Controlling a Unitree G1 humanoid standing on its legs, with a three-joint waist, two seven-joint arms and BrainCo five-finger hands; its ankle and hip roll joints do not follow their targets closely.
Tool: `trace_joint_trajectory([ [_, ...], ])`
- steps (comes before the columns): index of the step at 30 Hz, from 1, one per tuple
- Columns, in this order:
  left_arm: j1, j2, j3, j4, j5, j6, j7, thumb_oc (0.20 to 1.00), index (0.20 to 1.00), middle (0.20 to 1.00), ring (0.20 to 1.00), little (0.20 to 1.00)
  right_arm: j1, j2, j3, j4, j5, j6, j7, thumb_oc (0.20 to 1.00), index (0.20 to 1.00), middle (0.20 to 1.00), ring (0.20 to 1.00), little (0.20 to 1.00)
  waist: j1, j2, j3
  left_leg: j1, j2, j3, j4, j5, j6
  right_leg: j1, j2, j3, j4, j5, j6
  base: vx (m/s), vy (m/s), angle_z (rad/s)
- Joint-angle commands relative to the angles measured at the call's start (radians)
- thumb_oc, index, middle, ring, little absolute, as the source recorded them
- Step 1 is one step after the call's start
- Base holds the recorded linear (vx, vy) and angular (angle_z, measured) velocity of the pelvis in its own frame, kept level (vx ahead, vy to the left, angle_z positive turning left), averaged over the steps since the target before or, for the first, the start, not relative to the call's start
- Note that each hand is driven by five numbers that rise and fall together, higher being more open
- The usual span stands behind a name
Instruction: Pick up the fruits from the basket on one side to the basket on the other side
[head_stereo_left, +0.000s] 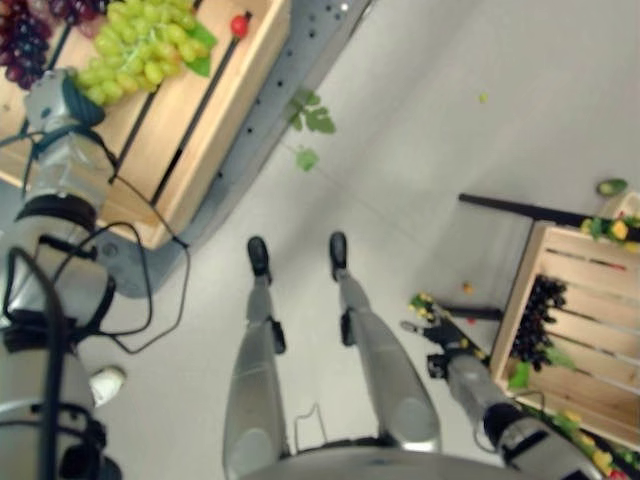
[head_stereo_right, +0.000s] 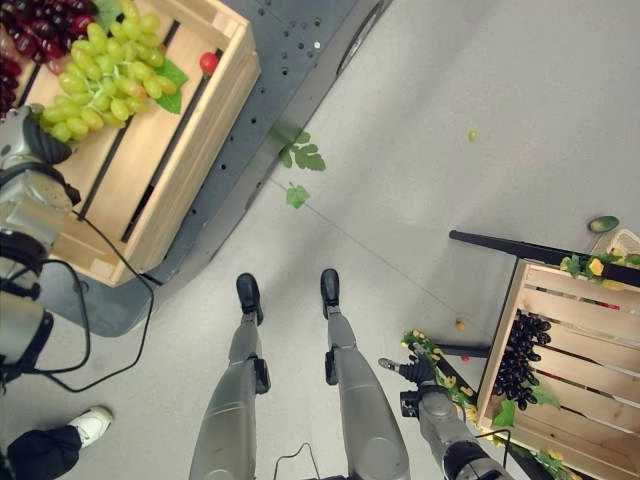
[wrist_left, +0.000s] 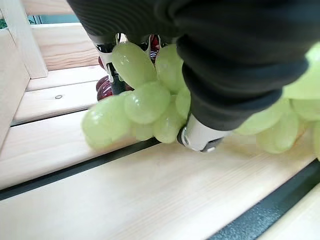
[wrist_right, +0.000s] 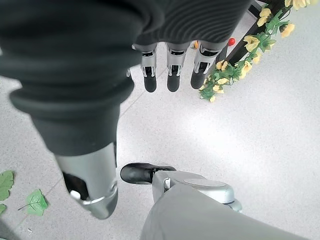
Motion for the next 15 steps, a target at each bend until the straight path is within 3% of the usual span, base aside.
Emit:
trace_joint_trajectory([
  [1, -0.008, -0.025, 0.002, 0.021, -0.015, -0.008, -0.011, 0.200, 0.200, 0.200, 0.200, 0.200, 0.088, -0.030, 0.000, -0.036, 0.020, -0.022, -0.014, 1.000, 1.000, 1.000, 1.000, 1.000, 0.008, -0.045, 0.014, 0.028, -0.056, -0.046, 0.000, -0.046, 0.035, -0.034, -0.020, 0.031, -0.003, 0.070, 0.113, 0.00, 0.000, 0.00],
  [12, 0.014, -0.048, 0.047, 0.011, -0.066, -0.022, -0.006, 0.200, 0.200, 0.200, 0.200, 0.200, 0.102, -0.031, -0.001, -0.044, 0.011, -0.016, -0.015, 1.000, 1.000, 1.000, 1.000, 1.000, 0.009, -0.058, 0.014, 0.038, -0.060, -0.053, 0.001, -0.043, 0.035, -0.018, -0.021, 0.027, -0.002, 0.072, 0.111, 0.00, 0.000, 0.00],
  [15, 0.043, -0.073, 0.103, -0.025, -0.160, -0.050, -0.003, 0.200, 0.200, 0.200, 0.200, 0.200, 0.104, -0.029, -0.008, -0.048, 0.008, -0.012, -0.017, 1.000, 1.000, 1.000, 1.000, 1.000, 0.013, -0.060, 0.014, 0.050, -0.062, -0.057, 0.002, -0.044, 0.034, -0.006, -0.022, 0.025, -0.001, 0.074, 0.109, -0.01, -0.004, 0.00],
])
